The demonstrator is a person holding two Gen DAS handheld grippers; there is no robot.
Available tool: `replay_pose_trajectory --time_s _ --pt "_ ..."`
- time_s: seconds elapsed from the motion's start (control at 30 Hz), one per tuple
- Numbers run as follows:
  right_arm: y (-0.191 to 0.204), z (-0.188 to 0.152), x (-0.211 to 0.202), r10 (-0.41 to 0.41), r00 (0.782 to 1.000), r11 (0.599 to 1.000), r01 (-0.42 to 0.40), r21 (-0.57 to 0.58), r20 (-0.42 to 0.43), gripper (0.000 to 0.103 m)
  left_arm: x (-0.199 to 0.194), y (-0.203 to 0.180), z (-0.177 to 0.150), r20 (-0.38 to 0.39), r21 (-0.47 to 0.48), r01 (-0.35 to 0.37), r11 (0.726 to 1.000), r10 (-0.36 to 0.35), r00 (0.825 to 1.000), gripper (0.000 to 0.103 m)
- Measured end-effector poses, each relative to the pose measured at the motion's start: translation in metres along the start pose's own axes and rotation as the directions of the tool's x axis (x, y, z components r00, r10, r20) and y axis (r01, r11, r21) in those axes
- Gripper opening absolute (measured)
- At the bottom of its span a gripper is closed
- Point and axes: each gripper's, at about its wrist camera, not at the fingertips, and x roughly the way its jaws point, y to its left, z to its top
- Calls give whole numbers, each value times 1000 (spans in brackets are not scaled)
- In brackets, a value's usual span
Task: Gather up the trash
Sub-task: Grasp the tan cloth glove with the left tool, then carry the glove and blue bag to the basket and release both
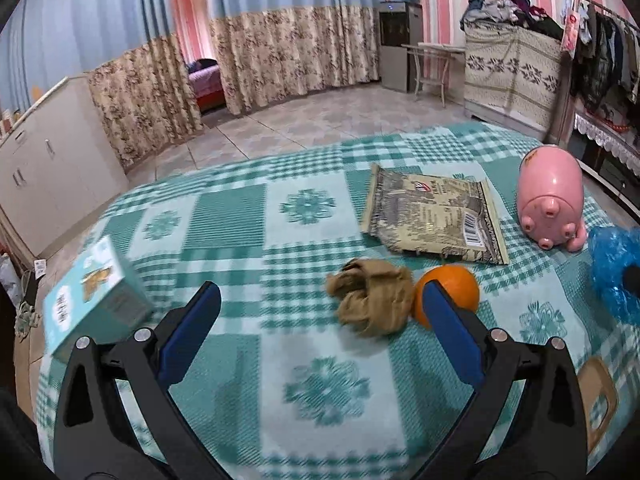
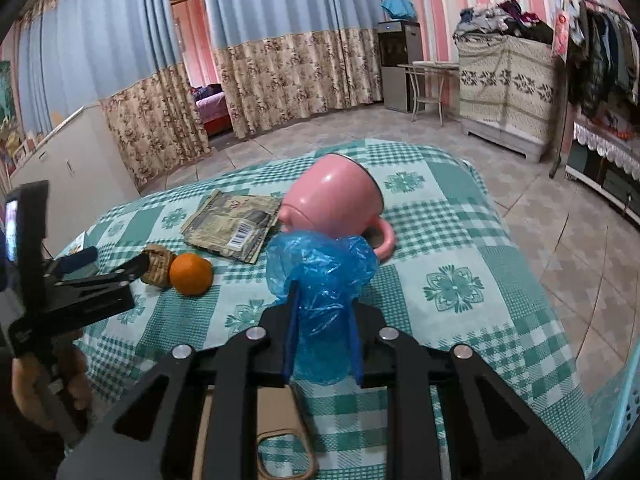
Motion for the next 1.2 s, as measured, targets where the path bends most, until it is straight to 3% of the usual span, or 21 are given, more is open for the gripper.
replay_pose_trajectory --time_s 0.17,0.33,0.43,0.53,0.63,0.8,0.87,1.2 --pt "-5 0 0 0 1000 1000 0 8 0 21 18 -2 2 -39 -6 -17 1000 17 999 97" --pt "-6 1 2 0 1000 1000 0 6 -3 21 23 10 0 -58 -75 31 997 -36 998 95" --pt "-4 0 2 0 1000 1000 0 -3 -7 21 20 3 -2 -56 -40 97 995 -99 994 77" --pt "-4 1 0 -3 1000 1000 3 -8 -5 21 16 -11 -3 -38 31 90 995 -89 995 62" --pt "-6 1 -1 0 1000 1000 0 -2 -8 21 15 -14 -3 -36 48 123 991 -122 992 48" --pt "-6 4 -8 1 1000 1000 -1 -2 3 21 4 -17 -5 -15 76 103 992 -103 995 46" --pt "-3 6 -12 -13 1000 1000 13 -23 12 21 -1 -16 -6 -13 78 77 994 -77 997 38" --pt "9 -2 -31 -13 1000 998 15 -68 26 21 -57 13 -24 12 -14 47 999 -47 999 38"
